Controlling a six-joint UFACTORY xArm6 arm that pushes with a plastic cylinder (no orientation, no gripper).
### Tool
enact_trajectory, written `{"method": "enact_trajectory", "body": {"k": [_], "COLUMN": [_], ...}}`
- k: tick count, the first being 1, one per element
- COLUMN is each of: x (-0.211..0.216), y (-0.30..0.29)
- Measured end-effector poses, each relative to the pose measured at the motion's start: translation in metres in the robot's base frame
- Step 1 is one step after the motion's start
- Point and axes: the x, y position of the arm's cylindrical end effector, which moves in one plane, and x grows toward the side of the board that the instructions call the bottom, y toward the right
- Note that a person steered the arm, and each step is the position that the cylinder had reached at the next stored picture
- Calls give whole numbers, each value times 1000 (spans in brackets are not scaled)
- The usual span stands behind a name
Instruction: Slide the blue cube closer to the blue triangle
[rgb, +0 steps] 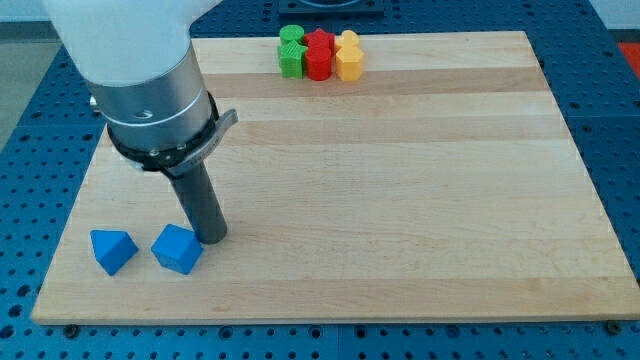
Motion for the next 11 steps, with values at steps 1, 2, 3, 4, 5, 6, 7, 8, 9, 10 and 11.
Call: {"method": "enact_trajectory", "body": {"k": [1, 2, 3, 4, 5, 6, 7, 8, 9, 10, 11], "x": [2, 2, 4, 4, 11, 26, 28, 28, 28, 28, 28], "y": [0, 0, 0, 16, 28, 29, 25, 15, 1, -13, -23]}}
